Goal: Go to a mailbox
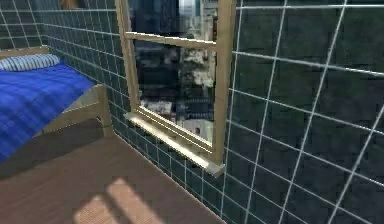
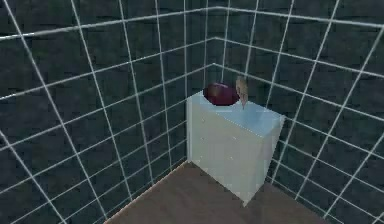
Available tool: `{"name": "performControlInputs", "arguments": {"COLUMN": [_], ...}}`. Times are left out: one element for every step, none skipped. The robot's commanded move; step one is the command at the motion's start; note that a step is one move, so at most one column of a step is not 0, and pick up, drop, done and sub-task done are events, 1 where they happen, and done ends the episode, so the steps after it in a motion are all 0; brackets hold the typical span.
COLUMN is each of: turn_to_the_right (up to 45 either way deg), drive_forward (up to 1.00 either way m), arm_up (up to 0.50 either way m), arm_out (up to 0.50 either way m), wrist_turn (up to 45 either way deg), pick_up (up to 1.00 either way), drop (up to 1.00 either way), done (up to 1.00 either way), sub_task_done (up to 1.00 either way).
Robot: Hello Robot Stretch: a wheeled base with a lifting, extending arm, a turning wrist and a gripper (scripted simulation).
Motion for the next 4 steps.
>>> {"name": "performControlInputs", "arguments": {"turn_to_the_right": [-45.0,-30.0,0.0,-12.0], "drive_forward": [0.0,0.0,1.0,0.0], "arm_up": [0.0,0.0,0.0,0.0], "arm_out": [0.0,0.0,0.0,0.0], "wrist_turn": [0.0,0.0,0.0,0.0], "pick_up": [0.0,0.0,0.0,0.0], "drop": [0.0,0.0,0.0,0.0], "done": [0.0,0.0,0.0,0.0], "sub_task_done": [0.0,0.0,0.0,0.0]}}
